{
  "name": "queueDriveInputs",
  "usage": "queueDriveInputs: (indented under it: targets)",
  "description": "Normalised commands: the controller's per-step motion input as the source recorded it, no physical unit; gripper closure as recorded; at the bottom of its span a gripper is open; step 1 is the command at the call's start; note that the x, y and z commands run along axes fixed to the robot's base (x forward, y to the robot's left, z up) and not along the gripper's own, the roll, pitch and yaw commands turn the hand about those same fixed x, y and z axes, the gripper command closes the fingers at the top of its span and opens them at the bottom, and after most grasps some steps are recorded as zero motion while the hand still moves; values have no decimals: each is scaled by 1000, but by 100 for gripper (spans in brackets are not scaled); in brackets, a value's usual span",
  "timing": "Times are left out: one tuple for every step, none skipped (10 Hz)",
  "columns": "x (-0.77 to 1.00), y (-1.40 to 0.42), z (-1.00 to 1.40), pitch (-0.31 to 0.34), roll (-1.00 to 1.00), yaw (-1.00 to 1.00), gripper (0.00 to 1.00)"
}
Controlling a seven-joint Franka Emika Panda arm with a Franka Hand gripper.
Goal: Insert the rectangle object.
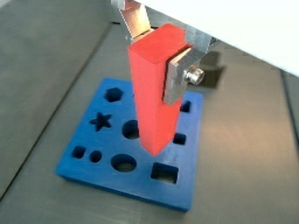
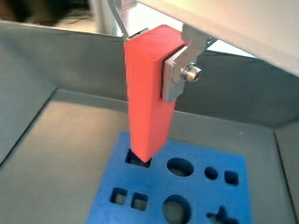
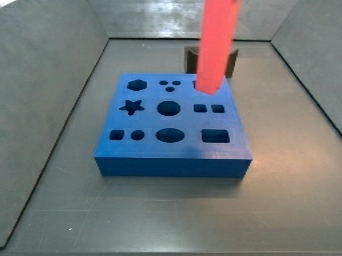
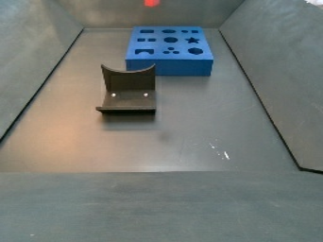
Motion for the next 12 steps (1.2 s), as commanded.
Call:
queueDriveInputs:
  targets:
    - [0,-86,-211,0,0,-1000,100]
    - [0,-74,-231,0,0,-1000,100]
    - [3,-80,-214,0,0,-1000,100]
    - [23,-86,-186,0,0,-1000,100]
    - [0,-80,-183,0,0,-1000,100]
    - [0,-63,-217,0,0,-1000,100]
    - [0,-57,-231,0,1,-1000,100]
    - [0,-63,-217,0,0,-1000,100]
    - [171,-80,-229,0,11,-857,100]
    - [229,-89,-240,0,17,-811,100]
    - [223,-89,-234,0,16,-817,100]
    - [240,-91,-237,0,23,-789,100]
